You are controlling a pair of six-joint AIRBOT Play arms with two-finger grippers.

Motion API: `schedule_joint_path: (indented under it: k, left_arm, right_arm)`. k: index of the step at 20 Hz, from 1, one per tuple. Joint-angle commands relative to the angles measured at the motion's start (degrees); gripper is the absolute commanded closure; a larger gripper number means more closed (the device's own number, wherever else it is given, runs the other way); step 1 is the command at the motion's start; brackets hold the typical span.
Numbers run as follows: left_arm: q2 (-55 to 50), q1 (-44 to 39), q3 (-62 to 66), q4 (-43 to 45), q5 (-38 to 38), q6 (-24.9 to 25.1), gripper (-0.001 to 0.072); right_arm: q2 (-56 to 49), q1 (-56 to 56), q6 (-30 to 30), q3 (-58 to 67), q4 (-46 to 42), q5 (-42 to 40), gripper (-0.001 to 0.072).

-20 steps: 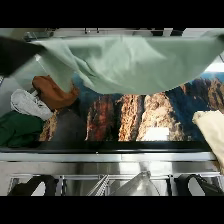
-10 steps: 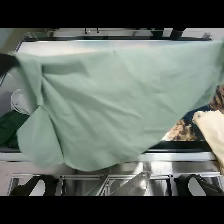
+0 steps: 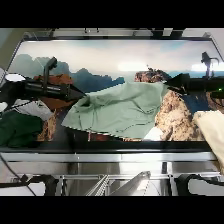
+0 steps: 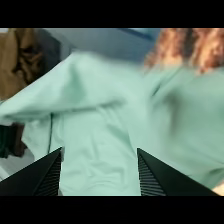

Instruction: Fold the shirts.

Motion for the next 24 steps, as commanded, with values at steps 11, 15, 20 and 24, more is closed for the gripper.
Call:
schedule_joint_path:
  k: [11, 15, 20, 24]
  left_arm:
    - [3.2, 10.8, -6.2, 18.1, -5.8, -9.3, 0.0]
    - [5.9, 16.3, -16.6, 21.4, -1.1, -9.2, 0.0001]
    - [2.1, 18.7, -20.1, 22.8, 1.9, -9.1, 0.0001]
    - [-3.8, 18.7, -20.0, 22.3, 2.1, -9.1, 0.0011]
  right_arm:
    - [4.6, 0.5, 0.8, -20.8, -9.0, 1.5, 0.0206]
    - [4.6, 6.0, 0.7, -24.0, -8.8, -4.0, 0.0207]
    - [2.4, 10.0, 1.1, -24.0, -6.4, -9.3, 0.0207]
    - [-3.5, 12.3, -0.7, -23.9, -1.7, -10.8, 0.0207]
